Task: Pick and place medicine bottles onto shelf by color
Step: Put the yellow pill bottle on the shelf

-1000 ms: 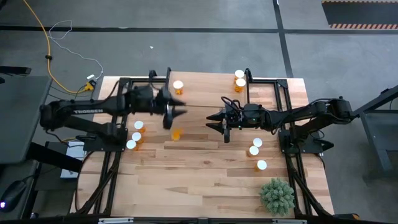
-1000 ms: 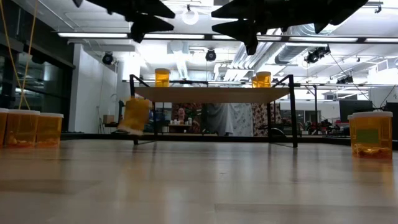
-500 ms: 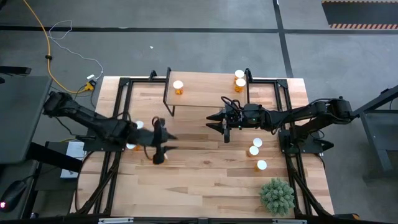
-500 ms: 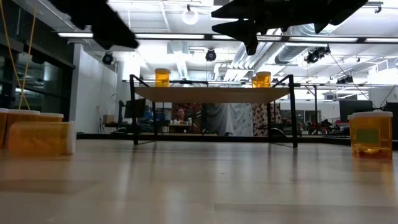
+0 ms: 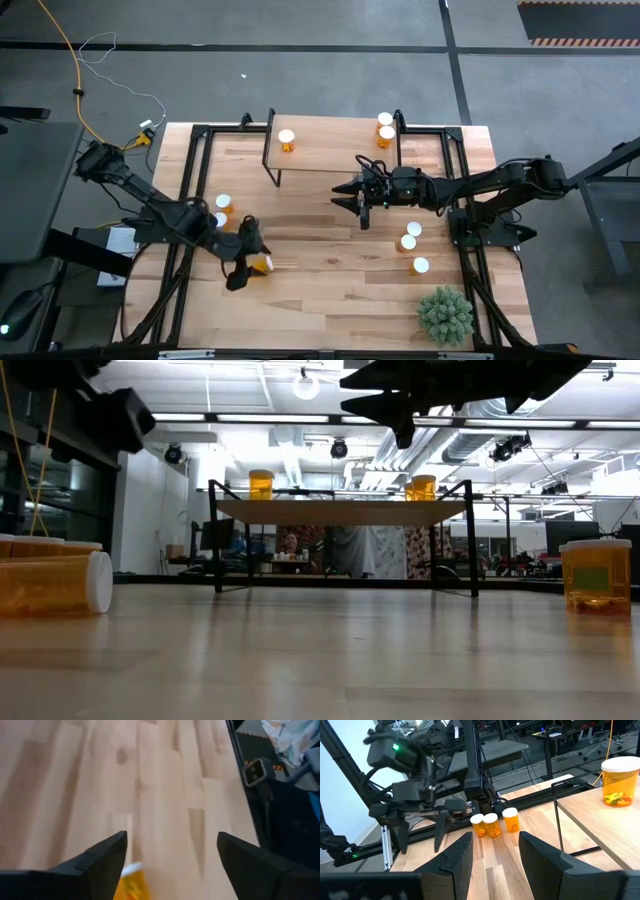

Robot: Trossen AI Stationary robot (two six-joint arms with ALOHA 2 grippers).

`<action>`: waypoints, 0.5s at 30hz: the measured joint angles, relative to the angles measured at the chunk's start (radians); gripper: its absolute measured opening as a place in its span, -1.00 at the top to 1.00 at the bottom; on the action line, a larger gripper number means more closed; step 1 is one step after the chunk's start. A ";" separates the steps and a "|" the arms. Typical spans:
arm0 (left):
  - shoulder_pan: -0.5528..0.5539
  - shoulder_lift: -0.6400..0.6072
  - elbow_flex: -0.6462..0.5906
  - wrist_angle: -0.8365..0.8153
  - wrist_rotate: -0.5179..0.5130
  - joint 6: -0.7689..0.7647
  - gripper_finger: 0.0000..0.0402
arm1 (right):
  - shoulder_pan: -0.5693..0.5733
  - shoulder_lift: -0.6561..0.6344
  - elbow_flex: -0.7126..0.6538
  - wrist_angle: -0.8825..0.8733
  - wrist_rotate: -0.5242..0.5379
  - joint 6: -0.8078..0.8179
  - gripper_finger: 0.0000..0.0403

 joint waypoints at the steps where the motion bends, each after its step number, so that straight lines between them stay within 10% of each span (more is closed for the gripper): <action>1: -0.014 0.009 0.000 0.002 0.001 -0.023 -0.52 | 0.000 0.000 0.000 0.000 0.000 0.000 0.25; 15: -0.161 0.191 0.000 -0.192 -0.167 -0.352 -0.55 | 0.000 0.000 0.000 0.007 0.000 0.000 0.25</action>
